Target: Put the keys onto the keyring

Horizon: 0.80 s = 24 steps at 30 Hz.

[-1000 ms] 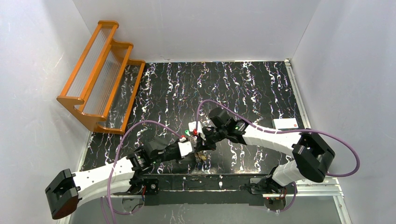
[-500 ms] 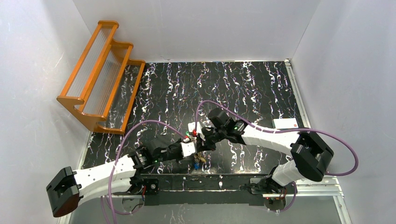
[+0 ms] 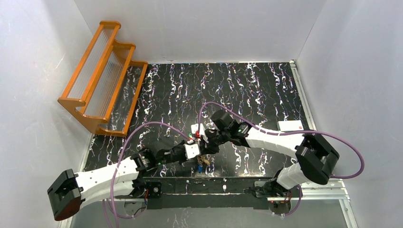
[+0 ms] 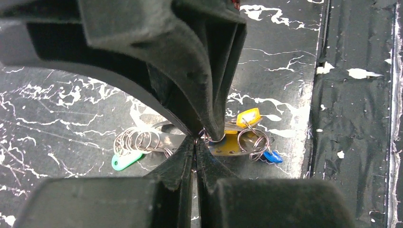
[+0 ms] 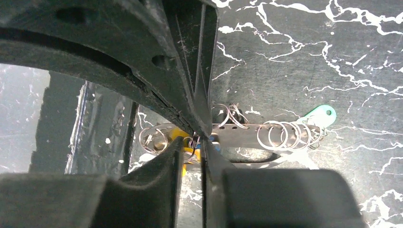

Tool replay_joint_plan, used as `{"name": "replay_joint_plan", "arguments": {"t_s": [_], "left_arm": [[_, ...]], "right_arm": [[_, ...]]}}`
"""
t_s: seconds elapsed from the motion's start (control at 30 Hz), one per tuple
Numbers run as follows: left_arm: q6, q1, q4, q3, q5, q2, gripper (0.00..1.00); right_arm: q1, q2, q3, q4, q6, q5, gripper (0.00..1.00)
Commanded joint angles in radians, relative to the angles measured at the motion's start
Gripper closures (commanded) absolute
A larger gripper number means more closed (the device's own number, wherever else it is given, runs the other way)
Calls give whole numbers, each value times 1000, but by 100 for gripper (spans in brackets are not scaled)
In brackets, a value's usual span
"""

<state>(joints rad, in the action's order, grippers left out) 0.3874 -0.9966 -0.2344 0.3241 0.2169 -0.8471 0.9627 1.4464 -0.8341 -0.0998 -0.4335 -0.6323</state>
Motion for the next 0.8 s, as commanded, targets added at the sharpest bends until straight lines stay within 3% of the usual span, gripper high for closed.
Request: {"name": "replay_joint_plan", "arguments": {"t_s": [0.0,0.1,0.17,0.3,0.4,0.53,0.67,0.77], "left_arm": [[-60,2,-61,-46,-56,76,100],[-135,2,-173,-114,-90,144,100],[-177,2,-248,-164,-104,184,100],[-239,1,-372,-233,-116,227,100],[-267,3,-464,-276,-134,243,100],[-314,1,-592,-321,-154,247,100],[-327,2,-621,-346,-149,250,100],[-338,2,-634,-358,-157,264,100]], "right_arm": [[2,-54,3,128,58,-16,64],[-8,-96,48,226,116,-7,39],[-18,-126,82,287,158,-6,34],[-44,-169,140,374,235,-48,37],[-54,-177,153,398,273,-81,49],[-55,-146,153,400,311,-99,50],[-55,-112,153,409,341,-101,51],[-55,-99,154,416,351,-72,57]]}}
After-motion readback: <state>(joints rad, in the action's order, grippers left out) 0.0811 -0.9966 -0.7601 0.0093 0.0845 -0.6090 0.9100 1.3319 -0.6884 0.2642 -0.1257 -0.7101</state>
